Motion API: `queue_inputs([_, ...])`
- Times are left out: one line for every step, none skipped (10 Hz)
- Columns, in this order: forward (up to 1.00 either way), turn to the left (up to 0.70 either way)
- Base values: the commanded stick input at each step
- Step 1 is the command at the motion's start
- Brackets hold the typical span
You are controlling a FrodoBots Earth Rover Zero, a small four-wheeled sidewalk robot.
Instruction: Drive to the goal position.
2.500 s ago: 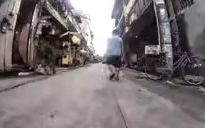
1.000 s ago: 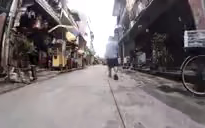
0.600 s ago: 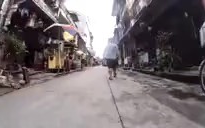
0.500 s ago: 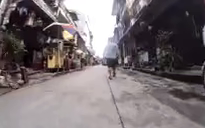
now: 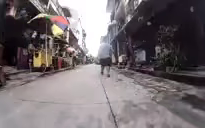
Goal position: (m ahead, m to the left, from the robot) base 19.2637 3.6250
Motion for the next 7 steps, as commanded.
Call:
queue_inputs([1.00,0.00])
queue_inputs([1.00,0.00])
queue_inputs([1.00,0.00])
queue_inputs([1.00,0.00])
queue_inputs([1.00,0.00])
queue_inputs([1.00,0.00])
queue_inputs([1.00,0.00])
